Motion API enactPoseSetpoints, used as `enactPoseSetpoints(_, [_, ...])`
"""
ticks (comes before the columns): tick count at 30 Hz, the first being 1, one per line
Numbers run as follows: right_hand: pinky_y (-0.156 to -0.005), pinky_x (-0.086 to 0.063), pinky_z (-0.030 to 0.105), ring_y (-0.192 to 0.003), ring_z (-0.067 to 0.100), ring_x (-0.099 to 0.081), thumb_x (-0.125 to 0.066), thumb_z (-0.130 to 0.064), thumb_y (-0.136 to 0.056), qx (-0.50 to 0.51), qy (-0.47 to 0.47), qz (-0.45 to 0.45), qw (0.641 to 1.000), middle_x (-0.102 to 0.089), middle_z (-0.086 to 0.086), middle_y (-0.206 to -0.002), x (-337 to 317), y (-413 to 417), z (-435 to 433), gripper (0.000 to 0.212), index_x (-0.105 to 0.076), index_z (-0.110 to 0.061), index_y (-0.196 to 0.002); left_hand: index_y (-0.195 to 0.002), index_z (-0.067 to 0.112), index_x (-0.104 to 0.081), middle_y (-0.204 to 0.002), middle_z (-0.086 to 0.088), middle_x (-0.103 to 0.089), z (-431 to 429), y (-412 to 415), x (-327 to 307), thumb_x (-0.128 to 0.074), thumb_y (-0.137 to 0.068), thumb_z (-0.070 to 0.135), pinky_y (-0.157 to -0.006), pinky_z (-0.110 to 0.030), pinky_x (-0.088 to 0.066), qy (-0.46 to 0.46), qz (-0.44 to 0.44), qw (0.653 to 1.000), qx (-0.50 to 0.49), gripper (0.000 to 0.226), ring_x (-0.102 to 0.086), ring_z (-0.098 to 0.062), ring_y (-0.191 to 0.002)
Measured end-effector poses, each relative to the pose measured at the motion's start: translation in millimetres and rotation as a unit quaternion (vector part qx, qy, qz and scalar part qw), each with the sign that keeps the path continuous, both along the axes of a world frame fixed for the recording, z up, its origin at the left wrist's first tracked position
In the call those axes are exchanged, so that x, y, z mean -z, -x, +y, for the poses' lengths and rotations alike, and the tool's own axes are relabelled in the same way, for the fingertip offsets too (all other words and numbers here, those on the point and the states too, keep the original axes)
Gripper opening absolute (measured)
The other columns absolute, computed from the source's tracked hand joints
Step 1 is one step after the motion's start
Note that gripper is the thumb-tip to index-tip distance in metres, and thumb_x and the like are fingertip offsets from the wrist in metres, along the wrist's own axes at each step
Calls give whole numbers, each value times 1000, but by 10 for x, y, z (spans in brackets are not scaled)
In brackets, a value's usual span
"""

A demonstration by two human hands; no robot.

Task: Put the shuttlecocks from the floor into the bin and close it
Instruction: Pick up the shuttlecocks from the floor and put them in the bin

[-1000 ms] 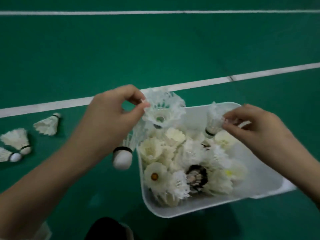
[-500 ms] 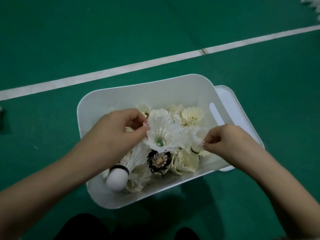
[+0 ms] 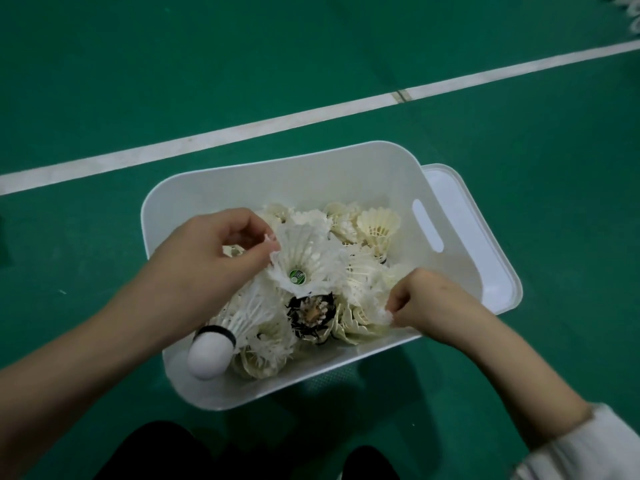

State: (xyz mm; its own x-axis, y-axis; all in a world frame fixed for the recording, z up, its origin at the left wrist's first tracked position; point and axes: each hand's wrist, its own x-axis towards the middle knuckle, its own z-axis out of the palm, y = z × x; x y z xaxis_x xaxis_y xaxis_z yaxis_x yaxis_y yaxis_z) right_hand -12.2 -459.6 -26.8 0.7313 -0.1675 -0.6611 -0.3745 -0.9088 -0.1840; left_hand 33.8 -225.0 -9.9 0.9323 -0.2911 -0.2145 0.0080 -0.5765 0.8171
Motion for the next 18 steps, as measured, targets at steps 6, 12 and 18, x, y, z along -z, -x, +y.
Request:
enactPoseSetpoints(6, [-83,-40,20,-106,17,-56,-54,-5,-84,-73,19,5,997,-61,1,-121,-59,-8,10,37,-61,-19,-117,-75,29,-64,-77,14,-66,-80,11,46,-61,-79,36,-62,-23,-41,30,15,999,12,9,-56,2,-64])
enactPoseSetpoints(12, [-93,-43,25,-106,8,-55,-66,-20,-82,-102,-38,-174,979,-52,-14,-125,-569,59,-18,39,-56,-35,-117,-76,29,-62,-79,12,-66,-144,55,70,-60,-82,34,-63,-22,-39,36,10,999,22,8,-55,8,-68])
enactPoseSetpoints(18, [-76,-45,15,-83,4,-56,-70,-31,-78,-148,-186,-211,948,-55,-18,-109,-555,15,271,28,-62,-32,-105,-78,31,-59,-67,14,-66,-233,36,43,-58,-84,35,-56,-20,-38,65,-2,998,5,7,-55,2,-57])
